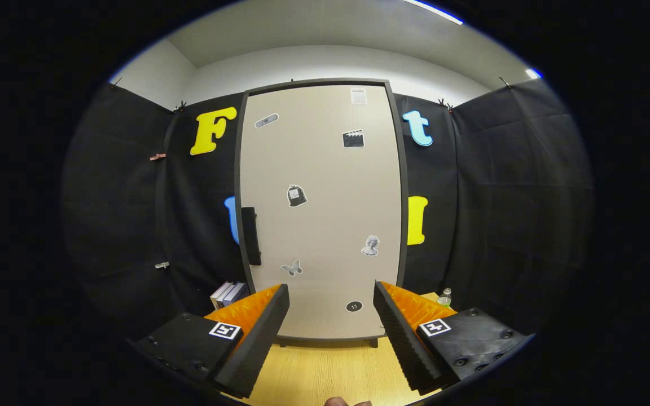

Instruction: Open the shoe cabinet door, grab the shoes and put them into the shoe cabinet, then close the shoe cabinet door.

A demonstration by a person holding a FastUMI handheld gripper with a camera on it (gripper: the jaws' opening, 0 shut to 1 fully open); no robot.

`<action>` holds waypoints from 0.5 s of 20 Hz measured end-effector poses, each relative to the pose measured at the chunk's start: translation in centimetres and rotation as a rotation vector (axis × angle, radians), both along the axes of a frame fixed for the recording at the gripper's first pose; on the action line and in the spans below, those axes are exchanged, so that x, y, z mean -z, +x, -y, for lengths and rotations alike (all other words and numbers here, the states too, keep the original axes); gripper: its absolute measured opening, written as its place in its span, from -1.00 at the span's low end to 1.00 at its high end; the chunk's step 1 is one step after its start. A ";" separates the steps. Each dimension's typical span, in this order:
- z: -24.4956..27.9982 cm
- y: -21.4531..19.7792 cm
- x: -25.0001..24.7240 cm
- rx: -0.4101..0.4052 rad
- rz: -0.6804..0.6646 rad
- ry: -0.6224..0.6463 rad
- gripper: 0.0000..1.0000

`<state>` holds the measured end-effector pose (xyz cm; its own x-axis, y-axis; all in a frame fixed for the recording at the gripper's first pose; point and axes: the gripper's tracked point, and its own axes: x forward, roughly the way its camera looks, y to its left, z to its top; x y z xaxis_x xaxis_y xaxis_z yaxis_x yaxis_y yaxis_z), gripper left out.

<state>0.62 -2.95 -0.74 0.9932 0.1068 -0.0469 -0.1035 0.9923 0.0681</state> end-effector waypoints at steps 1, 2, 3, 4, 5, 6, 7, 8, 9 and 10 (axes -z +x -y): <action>-0.1 0.1 0.0 -0.002 -0.001 0.001 0.97; 0.0 0.0 0.1 -0.002 -0.002 0.004 0.97; -0.1 0.1 0.0 -0.003 -0.003 0.006 0.97; 0.0 0.1 0.1 -0.002 -0.001 0.006 0.97; 0.0 0.2 0.1 -0.001 0.000 0.003 0.97; 0.1 0.2 0.1 -0.001 -0.002 0.001 0.97; 0.2 0.3 0.2 0.000 -0.004 0.003 0.97; 0.1 0.3 0.3 -0.002 -0.006 0.005 0.97; 0.1 0.3 0.4 -0.002 -0.009 0.006 0.97; 0.1 0.3 0.5 -0.003 -0.010 0.005 0.97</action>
